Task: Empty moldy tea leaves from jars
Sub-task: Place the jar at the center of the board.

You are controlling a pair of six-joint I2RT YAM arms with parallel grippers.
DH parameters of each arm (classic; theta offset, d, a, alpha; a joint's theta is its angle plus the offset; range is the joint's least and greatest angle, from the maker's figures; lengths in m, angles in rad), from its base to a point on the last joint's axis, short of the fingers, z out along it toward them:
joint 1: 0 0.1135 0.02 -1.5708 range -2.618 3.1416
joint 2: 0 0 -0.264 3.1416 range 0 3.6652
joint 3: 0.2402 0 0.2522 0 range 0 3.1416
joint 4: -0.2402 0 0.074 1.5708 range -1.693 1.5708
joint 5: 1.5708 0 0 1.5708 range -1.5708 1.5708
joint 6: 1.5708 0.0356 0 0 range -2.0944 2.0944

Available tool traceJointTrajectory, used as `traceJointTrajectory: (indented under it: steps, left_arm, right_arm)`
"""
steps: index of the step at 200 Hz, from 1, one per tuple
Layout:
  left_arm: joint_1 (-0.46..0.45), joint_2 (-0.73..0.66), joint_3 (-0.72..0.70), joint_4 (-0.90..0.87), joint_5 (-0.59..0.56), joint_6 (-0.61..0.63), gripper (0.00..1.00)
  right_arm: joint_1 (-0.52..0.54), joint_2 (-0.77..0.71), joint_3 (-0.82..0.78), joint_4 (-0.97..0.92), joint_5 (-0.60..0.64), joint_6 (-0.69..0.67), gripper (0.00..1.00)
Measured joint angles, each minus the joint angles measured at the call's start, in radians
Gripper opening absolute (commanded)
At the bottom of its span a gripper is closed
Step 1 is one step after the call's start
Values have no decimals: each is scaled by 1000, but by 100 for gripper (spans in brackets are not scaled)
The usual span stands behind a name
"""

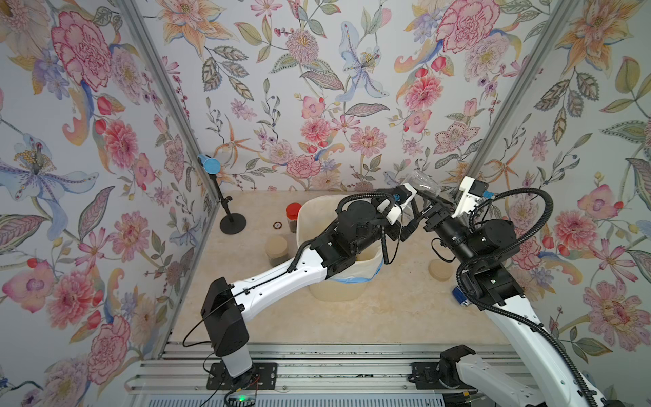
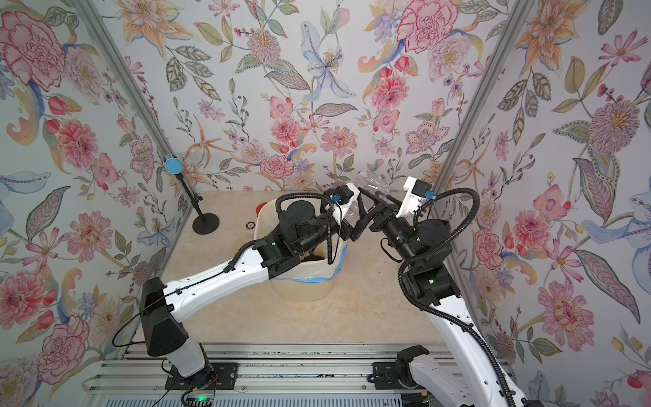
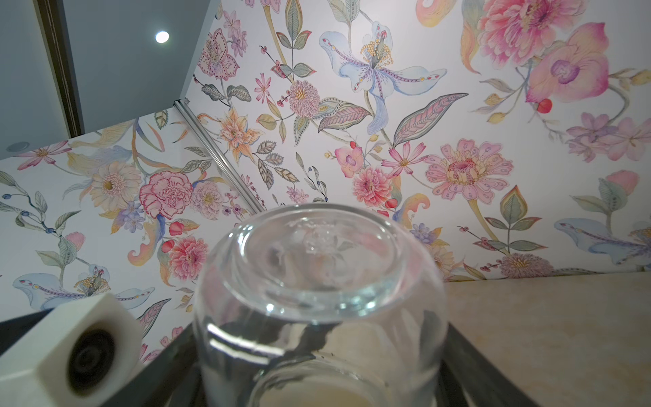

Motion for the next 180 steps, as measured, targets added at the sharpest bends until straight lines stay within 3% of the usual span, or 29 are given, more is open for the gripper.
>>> traceJointTrajectory:
  steps: [29, 54, 124, 180]
  left_arm:
    - [0, -4, -14, 1, 12, 0, 50]
    - [1, -10, -33, -14, 16, 4, 48]
    - [13, -34, -48, -27, 19, 11, 49]
    - [21, -75, -48, -58, 22, 10, 49]
  right_arm:
    - [-6, -10, 0, -34, -4, 1, 95]
    - [-27, -13, 10, -53, -8, 5, 100]
    - [-76, -3, 42, -91, -77, 38, 100]
    - [-221, -28, 74, -92, -141, 70, 100]
